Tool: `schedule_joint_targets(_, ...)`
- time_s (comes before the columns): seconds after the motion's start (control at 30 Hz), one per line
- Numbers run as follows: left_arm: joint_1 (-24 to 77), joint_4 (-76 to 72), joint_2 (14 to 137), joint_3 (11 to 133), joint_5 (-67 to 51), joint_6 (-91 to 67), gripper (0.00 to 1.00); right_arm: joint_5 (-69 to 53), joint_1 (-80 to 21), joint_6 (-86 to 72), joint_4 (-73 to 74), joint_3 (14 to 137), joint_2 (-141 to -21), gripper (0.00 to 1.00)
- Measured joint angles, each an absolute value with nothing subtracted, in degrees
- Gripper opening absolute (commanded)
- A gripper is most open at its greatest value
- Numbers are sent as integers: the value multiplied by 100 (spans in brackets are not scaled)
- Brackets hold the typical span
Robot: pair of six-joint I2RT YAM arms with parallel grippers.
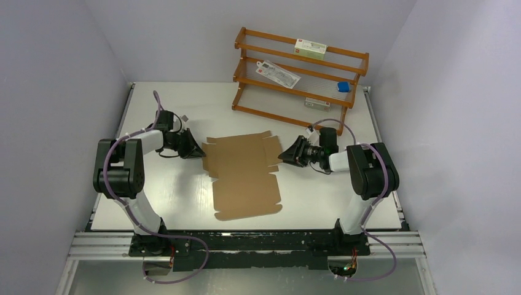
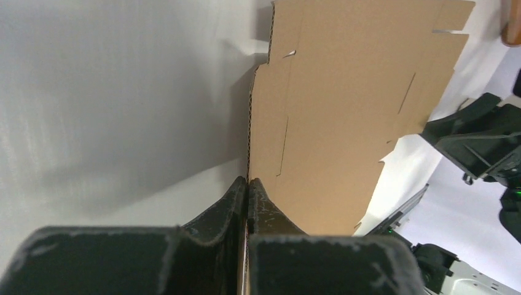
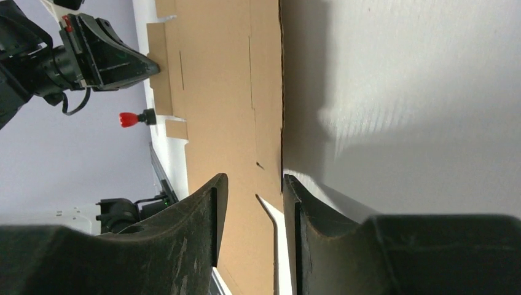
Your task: Fold the paper box
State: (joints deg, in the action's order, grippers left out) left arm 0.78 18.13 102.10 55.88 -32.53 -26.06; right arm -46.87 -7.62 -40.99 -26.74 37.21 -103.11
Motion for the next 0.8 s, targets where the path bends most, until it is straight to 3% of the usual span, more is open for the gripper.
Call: schedule_joint_targets(0.8,58,770,9273,4965,-4453,-3872,5,-3983,-875,-3791,-1984,3179,-9421,57)
